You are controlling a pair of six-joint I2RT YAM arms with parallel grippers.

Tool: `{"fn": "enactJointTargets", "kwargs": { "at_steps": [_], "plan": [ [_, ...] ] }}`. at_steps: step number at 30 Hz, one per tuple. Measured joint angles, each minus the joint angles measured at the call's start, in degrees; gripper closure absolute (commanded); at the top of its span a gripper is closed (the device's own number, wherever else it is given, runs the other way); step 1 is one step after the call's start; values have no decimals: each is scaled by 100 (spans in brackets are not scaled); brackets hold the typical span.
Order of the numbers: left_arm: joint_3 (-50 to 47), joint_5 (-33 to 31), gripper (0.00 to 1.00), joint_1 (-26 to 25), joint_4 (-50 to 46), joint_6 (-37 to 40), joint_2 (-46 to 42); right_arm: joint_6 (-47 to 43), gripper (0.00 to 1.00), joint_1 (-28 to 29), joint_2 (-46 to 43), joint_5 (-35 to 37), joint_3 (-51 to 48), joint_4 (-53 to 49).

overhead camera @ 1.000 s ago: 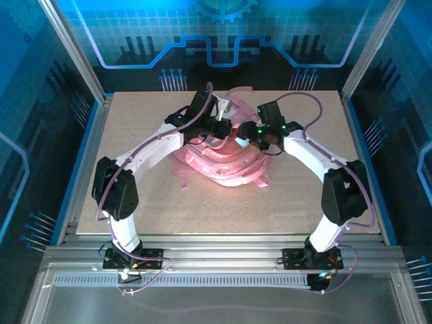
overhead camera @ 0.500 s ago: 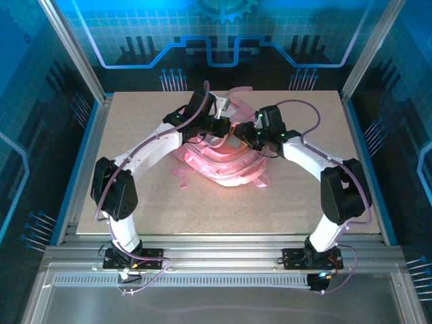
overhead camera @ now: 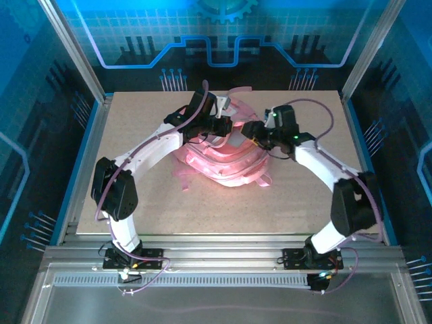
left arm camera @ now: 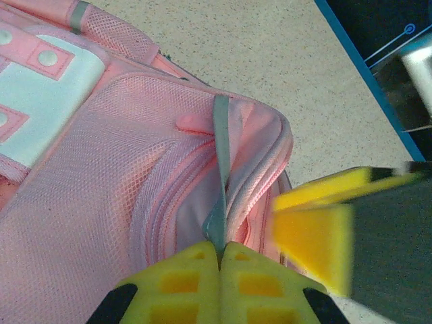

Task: Pack books, pencil case, and school supplies into a backpack

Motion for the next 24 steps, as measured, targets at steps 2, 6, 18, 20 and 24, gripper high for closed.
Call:
{"fn": "enactJointTargets", "kwargs": {
  "at_steps": [2, 6, 18, 20, 24],
  "plan": [
    [0, 22, 100, -9, 13, -44, 0, -269, 44, -31, -352, 114, 2, -254],
    [0, 26, 100, -55, 22, -149, 0, -612, 64, -33, -479, 197, 11, -459],
    [13, 186, 100, -380, 144, -444, 81, -754, 89, -11, 1213, 42, 529, -446],
    [79, 157, 100, -396, 142, -483, 162, -686, 88, -4, 1403, -48, 654, -315],
    [280, 149, 100, -402, 142, -588, 310, -612, 80, -11, 1453, -157, 704, -219]
  ]
}}
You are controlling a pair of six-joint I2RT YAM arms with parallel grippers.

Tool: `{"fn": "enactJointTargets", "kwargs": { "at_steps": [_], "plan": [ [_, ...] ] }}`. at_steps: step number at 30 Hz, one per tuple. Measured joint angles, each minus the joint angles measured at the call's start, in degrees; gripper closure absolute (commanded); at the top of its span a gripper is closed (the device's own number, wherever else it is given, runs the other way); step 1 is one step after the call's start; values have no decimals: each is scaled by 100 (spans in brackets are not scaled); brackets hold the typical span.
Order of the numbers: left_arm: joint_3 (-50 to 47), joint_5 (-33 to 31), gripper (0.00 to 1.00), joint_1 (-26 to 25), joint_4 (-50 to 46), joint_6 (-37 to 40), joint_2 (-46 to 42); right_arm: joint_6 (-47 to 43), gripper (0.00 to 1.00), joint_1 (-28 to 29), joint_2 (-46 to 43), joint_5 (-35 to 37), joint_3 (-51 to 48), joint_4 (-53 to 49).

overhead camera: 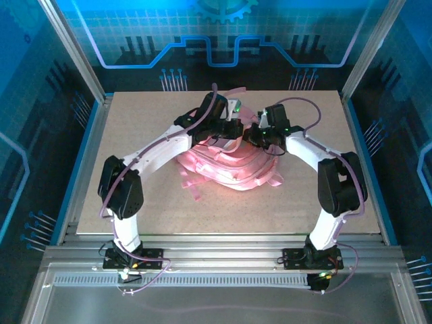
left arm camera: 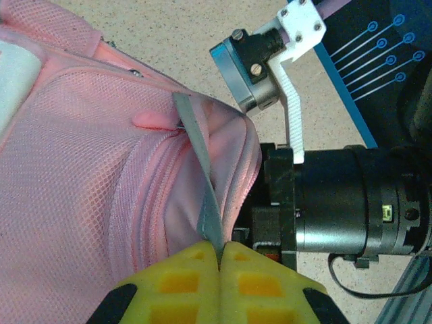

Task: Pack books, pencil case, and school supplies into a backpack

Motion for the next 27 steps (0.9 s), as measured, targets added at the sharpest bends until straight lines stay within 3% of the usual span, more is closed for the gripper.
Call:
{"fn": "enactJointTargets", "kwargs": {
  "at_steps": [2, 7, 10, 13, 18, 23, 27],
  "plan": [
    [44, 0, 98, -4, 9, -24, 28, -76, 71, -33, -46, 4, 2, -96],
    [48, -103, 50, -101, 289, -136, 55, -651, 56, -131, -811, 254, -4, -1029],
    [-11, -181, 35, -122, 734, -203, -13, -1067, 53, -208, -1508, 553, 20, -1631],
    [-352, -223, 29, -33, 1060, -348, -269, -1318, 49, -210, -2004, 839, 90, -2094],
    [-1379, -282, 27, 404, 1397, -756, -994, -1263, 36, -15, -2614, 1259, -136, -2435],
    [-2339, -345, 26, 927, 1558, -1283, -1565, -761, 34, 898, -2876, 1740, -645, -2441],
    [-2844, -348, 26, 1064, 1639, -1576, -1707, -229, 35, 1633, -2769, 2094, -942, -2345]
  ]
}}
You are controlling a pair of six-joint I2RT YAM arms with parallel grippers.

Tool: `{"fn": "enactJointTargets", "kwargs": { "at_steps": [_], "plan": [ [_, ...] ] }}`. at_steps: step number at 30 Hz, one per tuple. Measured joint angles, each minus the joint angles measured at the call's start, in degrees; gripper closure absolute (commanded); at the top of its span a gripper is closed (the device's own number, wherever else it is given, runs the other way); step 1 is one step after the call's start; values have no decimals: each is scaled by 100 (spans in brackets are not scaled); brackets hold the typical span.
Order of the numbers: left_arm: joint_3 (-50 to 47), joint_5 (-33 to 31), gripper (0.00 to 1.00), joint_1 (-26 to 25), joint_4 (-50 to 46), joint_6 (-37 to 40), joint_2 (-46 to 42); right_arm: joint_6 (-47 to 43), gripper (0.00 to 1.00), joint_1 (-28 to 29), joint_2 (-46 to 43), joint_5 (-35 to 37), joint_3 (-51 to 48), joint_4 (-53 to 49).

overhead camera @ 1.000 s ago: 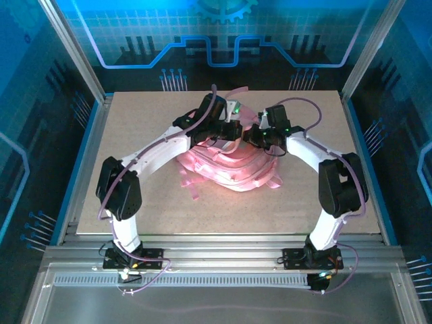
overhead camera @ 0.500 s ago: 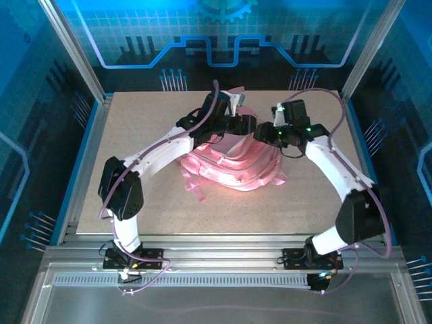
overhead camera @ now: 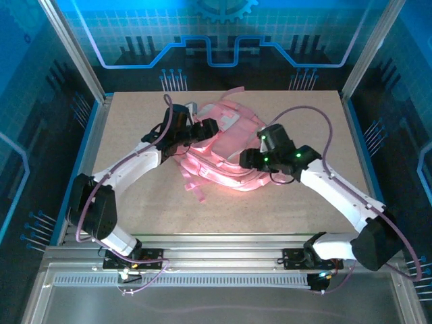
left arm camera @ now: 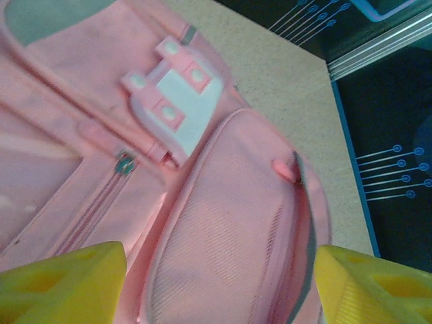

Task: Pack books, pencil case, and school supplies into a backpack

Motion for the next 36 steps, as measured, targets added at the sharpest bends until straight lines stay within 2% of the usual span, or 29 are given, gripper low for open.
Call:
{"fn": "enactJointTargets", "kwargs": {
  "at_steps": [9, 14, 17, 19, 22, 24, 28, 30, 36],
  "plan": [
    [-754, -68, 22, -2, 85, -579, -61, 1200, 42, 1152, 671, 811, -92, 785],
    [-1388, -361, 21, 4, 46, -658, -452, 1617, 36, 1351, 1213, 1073, 96, 1008],
    [-1526, -481, 24, 28, 87, -658, -507, 1884, 30, 1351, 1491, 1261, 131, 1158],
    [-1668, -542, 32, 59, 251, -686, -481, 2055, 29, 1351, 1692, 1364, 208, 1152],
    [-1749, -562, 52, 74, 555, -796, -201, 2249, 28, 1351, 2000, 1451, 426, 1045],
    [-1749, -564, 59, 92, 756, -852, 63, 2334, 28, 1346, 2184, 1519, 553, 1012],
    [-1751, -494, 83, 103, 1082, -988, 402, 2354, 29, 1259, 2380, 1585, 669, 1003],
    [-1762, -431, 91, 98, 1257, -1040, 463, 2347, 30, 1191, 2406, 1606, 691, 986],
    [-1770, -435, 94, -149, 1596, -1187, 551, 2131, 30, 933, 2524, 1862, 942, 584]
  ]
}}
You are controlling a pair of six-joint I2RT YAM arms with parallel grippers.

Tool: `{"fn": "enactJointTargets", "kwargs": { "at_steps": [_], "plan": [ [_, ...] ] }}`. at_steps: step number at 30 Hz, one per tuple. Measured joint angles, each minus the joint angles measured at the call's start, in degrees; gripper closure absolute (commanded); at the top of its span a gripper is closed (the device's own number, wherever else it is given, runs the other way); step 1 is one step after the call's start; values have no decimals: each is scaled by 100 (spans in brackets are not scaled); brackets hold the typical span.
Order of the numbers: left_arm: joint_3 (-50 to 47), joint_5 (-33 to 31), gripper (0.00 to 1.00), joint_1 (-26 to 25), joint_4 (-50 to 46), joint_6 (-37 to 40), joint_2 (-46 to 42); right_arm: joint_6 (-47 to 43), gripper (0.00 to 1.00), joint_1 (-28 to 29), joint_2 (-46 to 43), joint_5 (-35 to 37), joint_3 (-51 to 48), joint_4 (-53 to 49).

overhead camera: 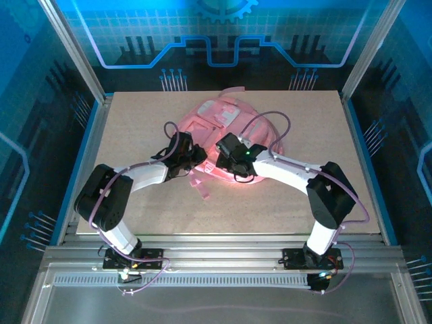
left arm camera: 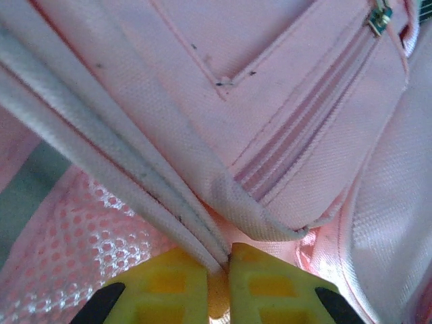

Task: Pack books, pencil case, and school supplies into a backpack

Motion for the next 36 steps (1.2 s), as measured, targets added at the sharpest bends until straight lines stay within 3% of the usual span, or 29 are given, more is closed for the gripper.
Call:
{"fn": "enactJointTargets", "kwargs": {
  "at_steps": [8, 17, 24, 29, 36],
  "plan": [
    [-105, -170, 94, -490, 304, -391, 0, -205, 28, -236, 33, 302, 50, -358],
    [-103, -280, 97, -632, 304, -393, 0, -341, 30, -234, 315, 540, 415, -802],
    [-109, -343, 97, -734, 319, -437, -13, -562, 54, -249, 525, 789, 682, -1084],
    [-109, -341, 98, -800, 328, -439, -15, -826, 69, -409, 289, 728, 319, -822],
    [-105, -260, 97, -841, 365, -439, -15, -1534, 94, -800, -15, 42, -142, -212]
  ]
}}
